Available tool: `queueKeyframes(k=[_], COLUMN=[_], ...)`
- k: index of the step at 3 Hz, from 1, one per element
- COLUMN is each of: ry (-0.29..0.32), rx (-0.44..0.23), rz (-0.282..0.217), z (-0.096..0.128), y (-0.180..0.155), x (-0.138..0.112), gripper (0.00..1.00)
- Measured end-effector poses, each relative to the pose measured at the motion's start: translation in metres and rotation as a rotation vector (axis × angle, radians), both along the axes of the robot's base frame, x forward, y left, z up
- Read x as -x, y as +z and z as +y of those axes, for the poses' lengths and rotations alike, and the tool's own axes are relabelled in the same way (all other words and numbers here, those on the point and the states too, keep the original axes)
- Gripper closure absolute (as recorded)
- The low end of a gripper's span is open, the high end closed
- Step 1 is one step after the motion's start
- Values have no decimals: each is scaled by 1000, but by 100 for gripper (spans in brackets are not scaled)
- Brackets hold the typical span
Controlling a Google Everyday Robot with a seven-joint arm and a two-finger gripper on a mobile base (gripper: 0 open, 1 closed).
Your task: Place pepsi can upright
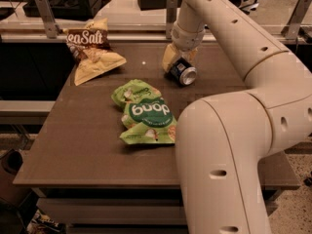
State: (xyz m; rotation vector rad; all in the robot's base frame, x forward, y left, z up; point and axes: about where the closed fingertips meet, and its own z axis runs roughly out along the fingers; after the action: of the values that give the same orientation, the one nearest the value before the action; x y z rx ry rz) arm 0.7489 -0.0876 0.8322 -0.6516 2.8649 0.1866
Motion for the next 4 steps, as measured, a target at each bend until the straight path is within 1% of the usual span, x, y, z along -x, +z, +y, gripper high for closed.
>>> queueKeyframes(k=[1, 2, 3, 4], ry=[0, -21, -61, -111], rx=[0, -8, -15, -54], rz=[0, -26, -52, -110], z=[0, -8, -24, -45], y=[0, 4, 8, 18], x=[0, 1, 8, 20], gripper=[100, 100, 100, 100])
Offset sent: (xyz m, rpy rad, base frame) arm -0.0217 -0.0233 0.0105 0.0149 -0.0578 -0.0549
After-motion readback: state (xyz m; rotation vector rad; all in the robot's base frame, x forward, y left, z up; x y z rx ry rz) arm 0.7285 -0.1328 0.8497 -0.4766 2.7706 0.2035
